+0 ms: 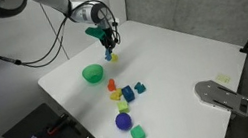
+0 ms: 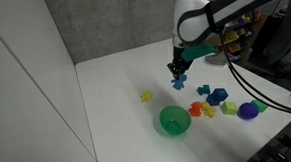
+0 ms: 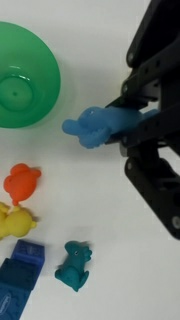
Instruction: Put the blue toy animal in the bowl
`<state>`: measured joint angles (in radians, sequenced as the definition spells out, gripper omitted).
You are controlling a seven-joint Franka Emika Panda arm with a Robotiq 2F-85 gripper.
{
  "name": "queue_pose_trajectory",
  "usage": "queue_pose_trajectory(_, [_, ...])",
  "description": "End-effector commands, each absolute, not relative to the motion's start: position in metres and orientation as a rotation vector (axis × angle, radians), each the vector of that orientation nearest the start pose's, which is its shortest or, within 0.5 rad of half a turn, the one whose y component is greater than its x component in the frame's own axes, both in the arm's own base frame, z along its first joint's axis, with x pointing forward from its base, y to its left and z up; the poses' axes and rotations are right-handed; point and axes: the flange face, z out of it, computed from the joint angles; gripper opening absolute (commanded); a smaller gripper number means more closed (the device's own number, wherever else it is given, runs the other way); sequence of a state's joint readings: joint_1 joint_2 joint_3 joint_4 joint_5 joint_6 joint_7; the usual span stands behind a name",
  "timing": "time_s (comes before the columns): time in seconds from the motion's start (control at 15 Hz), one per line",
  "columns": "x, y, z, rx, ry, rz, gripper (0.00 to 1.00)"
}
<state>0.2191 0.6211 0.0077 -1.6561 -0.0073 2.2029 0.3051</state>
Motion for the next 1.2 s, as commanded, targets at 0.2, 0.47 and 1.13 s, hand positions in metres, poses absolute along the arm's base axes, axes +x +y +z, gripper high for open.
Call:
queue_pose_trajectory(0.2, [0.606,0.177,0.267,-3.066,-0.038,0.333,0.09])
queue_pose_trajectory(0.47, [0.584,0.182,0.262,-3.038,-0.089,0.450,0.19])
queue_pose_trajectory(1.13, [0.573,0.175,0.243,-3.040,-0.112,0.595,0.99])
